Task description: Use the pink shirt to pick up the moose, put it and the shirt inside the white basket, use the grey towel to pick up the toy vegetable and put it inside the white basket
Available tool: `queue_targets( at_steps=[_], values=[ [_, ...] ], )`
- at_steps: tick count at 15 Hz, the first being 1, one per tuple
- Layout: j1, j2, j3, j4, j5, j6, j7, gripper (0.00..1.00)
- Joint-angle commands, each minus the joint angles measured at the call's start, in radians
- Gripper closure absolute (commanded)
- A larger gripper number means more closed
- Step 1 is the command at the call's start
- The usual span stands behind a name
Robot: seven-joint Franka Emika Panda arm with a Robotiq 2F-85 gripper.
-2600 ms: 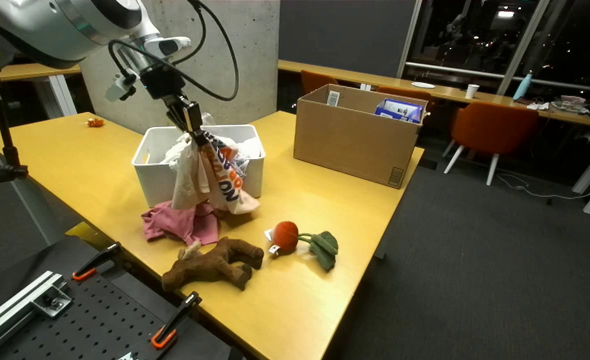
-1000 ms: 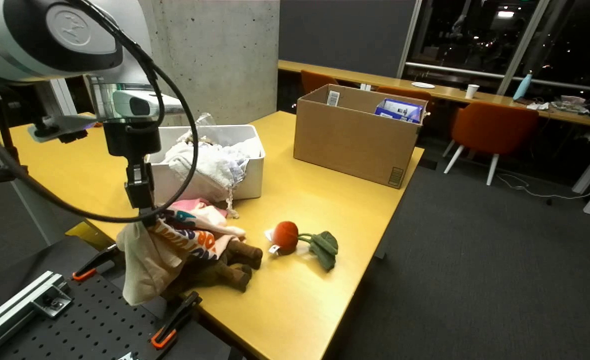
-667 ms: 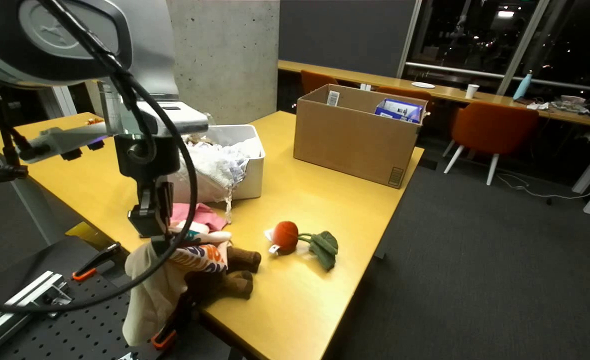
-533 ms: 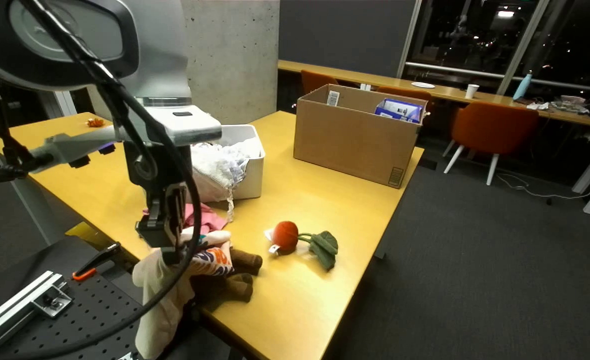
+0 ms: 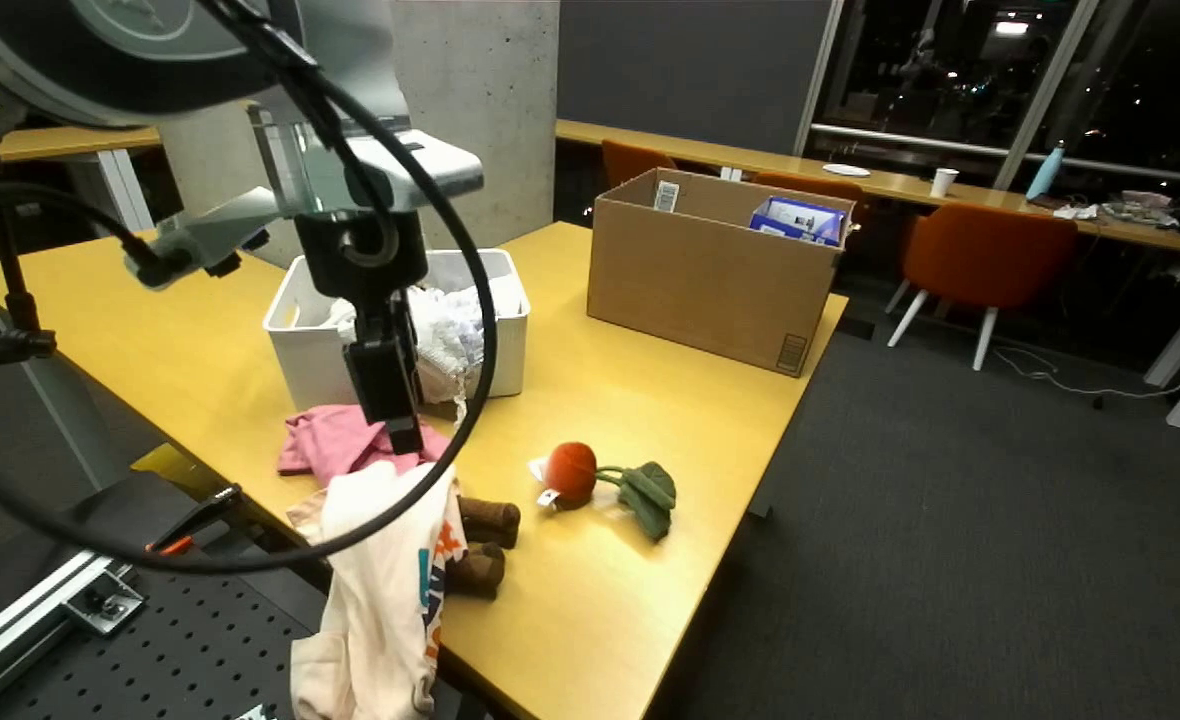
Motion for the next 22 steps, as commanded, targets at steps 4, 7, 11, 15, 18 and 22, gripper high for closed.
queue_targets(
  at_steps=[4, 7, 11, 15, 18, 22],
  values=[
    [0.074, 0.143, 0.016, 0.001, 0.141, 0.181, -0.105, 0.00],
    [0.090, 0.172, 0.013, -0.061, 0.182, 0.249, -0.125, 0.00],
    [0.087, 0.261, 0.006, -0.079, 0.176, 0.325, -0.137, 0.00],
    [0.083, 0.408, -0.011, 0.008, 0.149, 0.380, -0.170, 0.00],
    [0.105, 0.517, -0.018, 0.101, 0.172, 0.363, -0.208, 0.00],
    [0.112, 0.624, -0.013, 0.176, 0.233, 0.355, -0.287, 0.00]
  ],
)
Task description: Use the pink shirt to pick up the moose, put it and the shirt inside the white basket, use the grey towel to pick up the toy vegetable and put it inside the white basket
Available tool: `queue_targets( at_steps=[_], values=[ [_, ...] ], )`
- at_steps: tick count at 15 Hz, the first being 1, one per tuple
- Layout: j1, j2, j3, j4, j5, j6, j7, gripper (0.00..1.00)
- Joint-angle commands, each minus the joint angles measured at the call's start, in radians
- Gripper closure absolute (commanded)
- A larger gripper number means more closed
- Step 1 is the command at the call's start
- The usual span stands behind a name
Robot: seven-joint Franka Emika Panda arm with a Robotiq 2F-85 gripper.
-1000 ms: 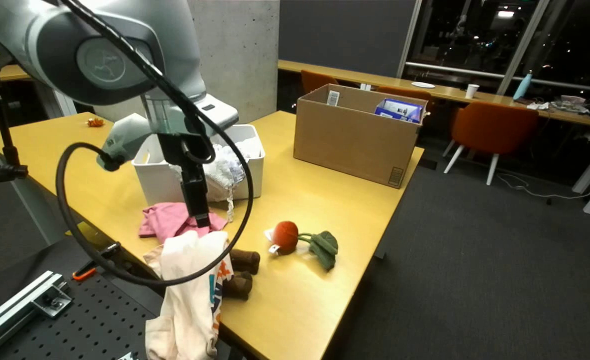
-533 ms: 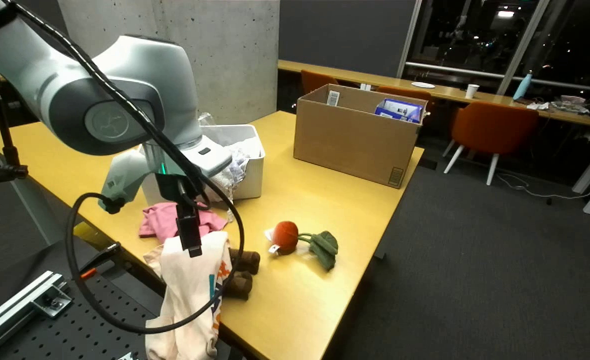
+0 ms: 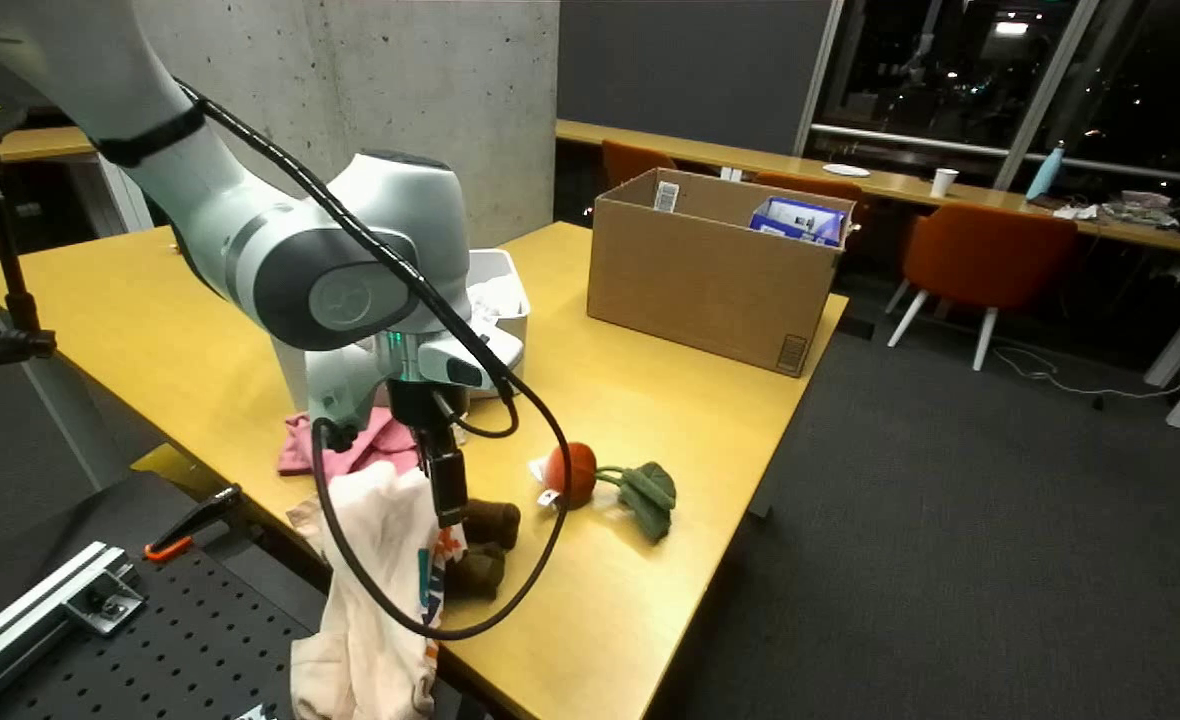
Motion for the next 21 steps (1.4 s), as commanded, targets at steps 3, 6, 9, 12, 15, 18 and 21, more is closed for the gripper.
queue_targets(
  at_steps=[3, 6, 9, 12, 15, 18, 21],
  values=[
    [0.021, 0.165, 0.002, 0.126, 0.096, -0.028, -0.116, 0.00],
    [0.047, 0.228, -0.012, 0.163, 0.083, -0.033, -0.103, 0.00],
    [0.071, 0.292, -0.016, 0.209, 0.075, -0.035, -0.096, 0.00],
    [0.089, 0.317, -0.022, 0.238, 0.073, -0.037, -0.092, 0.28],
    [0.096, 0.327, -0.024, 0.252, 0.077, -0.038, -0.094, 0.48],
    [0.100, 0.315, -0.027, 0.250, 0.077, -0.048, -0.088, 0.70],
    [0.108, 0.270, -0.033, 0.218, 0.073, -0.058, -0.075, 0.91]
  ],
)
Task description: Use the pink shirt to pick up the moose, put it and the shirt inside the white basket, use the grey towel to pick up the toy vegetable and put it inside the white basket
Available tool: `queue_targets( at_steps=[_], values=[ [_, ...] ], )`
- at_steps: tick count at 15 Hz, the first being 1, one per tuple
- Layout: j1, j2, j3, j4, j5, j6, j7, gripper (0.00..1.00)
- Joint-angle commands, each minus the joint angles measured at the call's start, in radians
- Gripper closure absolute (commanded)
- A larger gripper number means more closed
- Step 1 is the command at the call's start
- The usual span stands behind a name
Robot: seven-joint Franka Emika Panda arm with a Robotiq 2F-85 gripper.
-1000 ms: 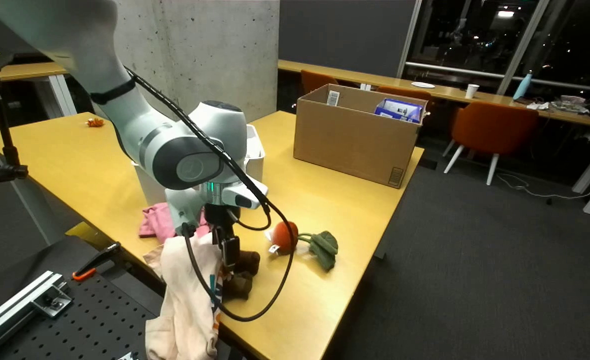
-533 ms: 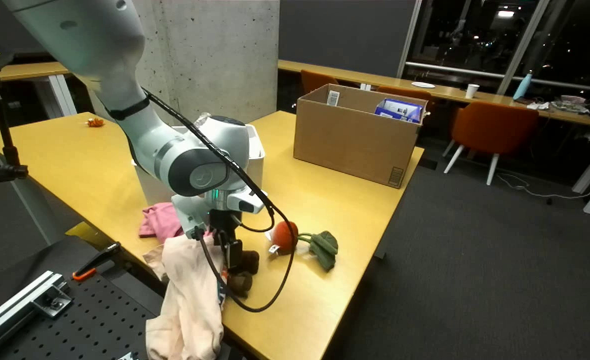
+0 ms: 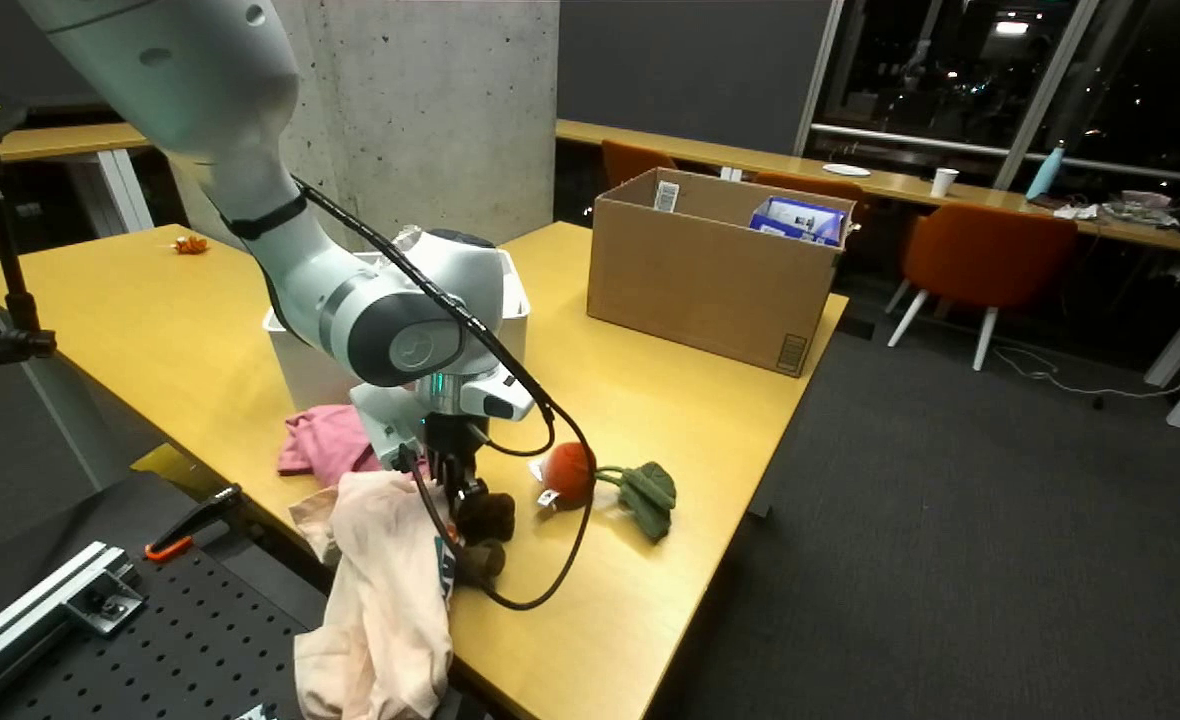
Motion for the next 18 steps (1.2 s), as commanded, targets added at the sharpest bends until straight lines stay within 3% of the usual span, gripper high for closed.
queue_targets(
  at_steps=[1, 5, 10, 18],
  values=[
    [0.036, -0.073, -0.033, -0.040, 0.003, -0.035, 0.017, 0.98],
    [0.027, -0.178, -0.053, -0.082, 0.005, -0.071, 0.019, 0.98],
    [-0.010, -0.312, -0.077, -0.050, 0.000, -0.221, 0.002, 0.96],
    [-0.083, -0.433, -0.086, 0.175, 0.015, -0.494, -0.023, 0.96]
  ],
)
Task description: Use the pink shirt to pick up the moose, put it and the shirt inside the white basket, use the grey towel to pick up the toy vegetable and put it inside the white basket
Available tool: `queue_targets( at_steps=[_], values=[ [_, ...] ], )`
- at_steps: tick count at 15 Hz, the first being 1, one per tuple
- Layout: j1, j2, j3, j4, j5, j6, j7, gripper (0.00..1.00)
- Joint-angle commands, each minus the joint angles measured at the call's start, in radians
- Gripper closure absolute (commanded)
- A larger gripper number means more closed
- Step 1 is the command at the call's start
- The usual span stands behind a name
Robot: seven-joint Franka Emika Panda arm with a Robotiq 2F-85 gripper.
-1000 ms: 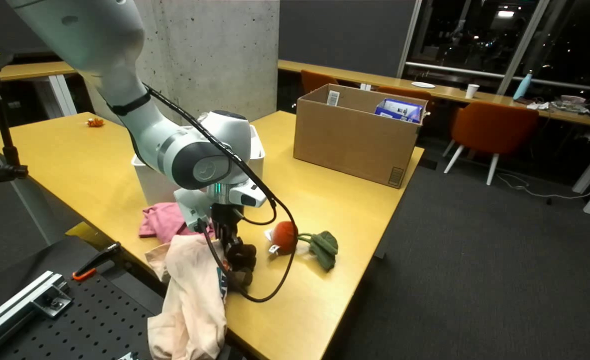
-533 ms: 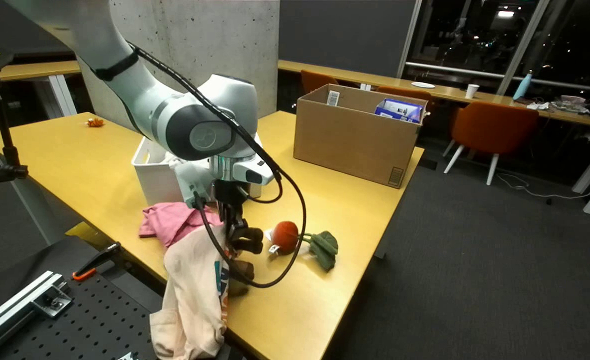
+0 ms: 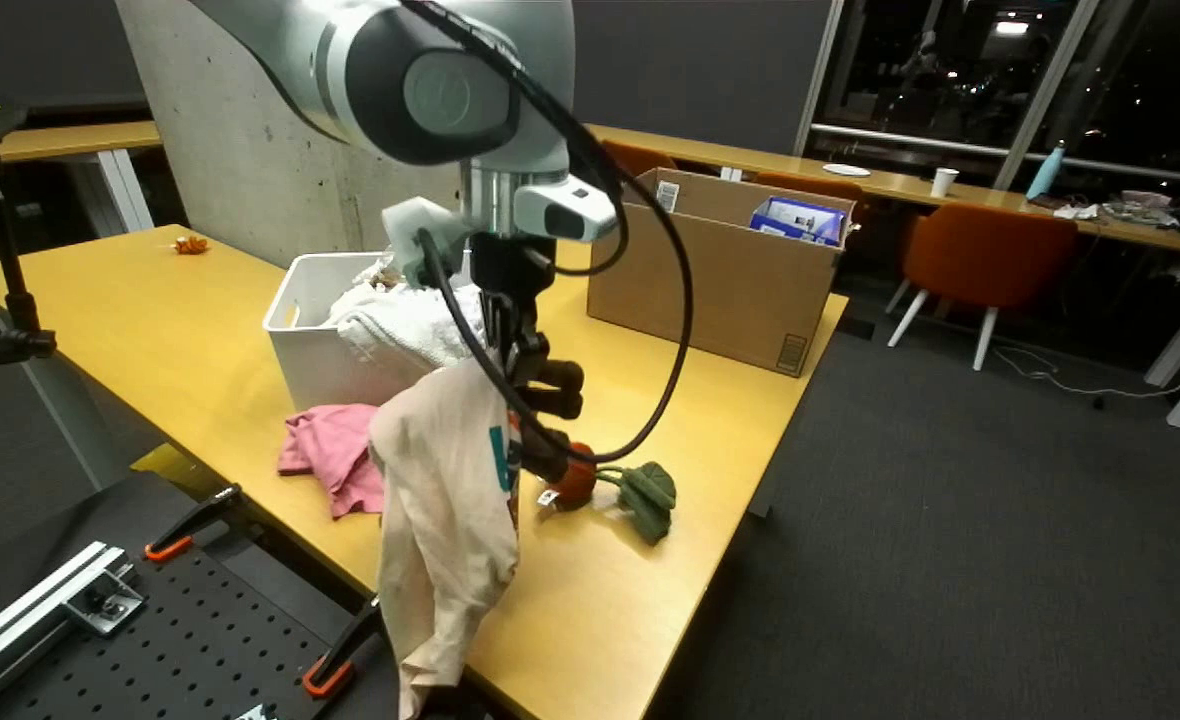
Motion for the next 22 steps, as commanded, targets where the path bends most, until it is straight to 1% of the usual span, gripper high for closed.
queue_targets(
  at_steps=[1, 4, 6, 10, 14, 18, 22],
  values=[
    [-0.027, -0.025, -0.006, 0.147, 0.028, -0.167, -0.040, 0.96],
    [-0.045, 0.029, -0.006, 0.330, 0.058, -0.324, -0.057, 0.96],
    [-0.051, 0.075, -0.006, 0.451, 0.064, -0.392, -0.047, 0.96],
    [-0.037, 0.171, 0.005, 0.676, 0.045, -0.411, 0.003, 0.96],
    [-0.012, 0.286, 0.014, 0.888, 0.049, -0.428, 0.110, 0.96],
    [0.041, 0.400, 0.023, 1.087, 0.003, -0.428, 0.156, 0.96],
    [0.111, 0.515, 0.017, 1.279, -0.064, -0.427, 0.225, 0.96]
  ],
)
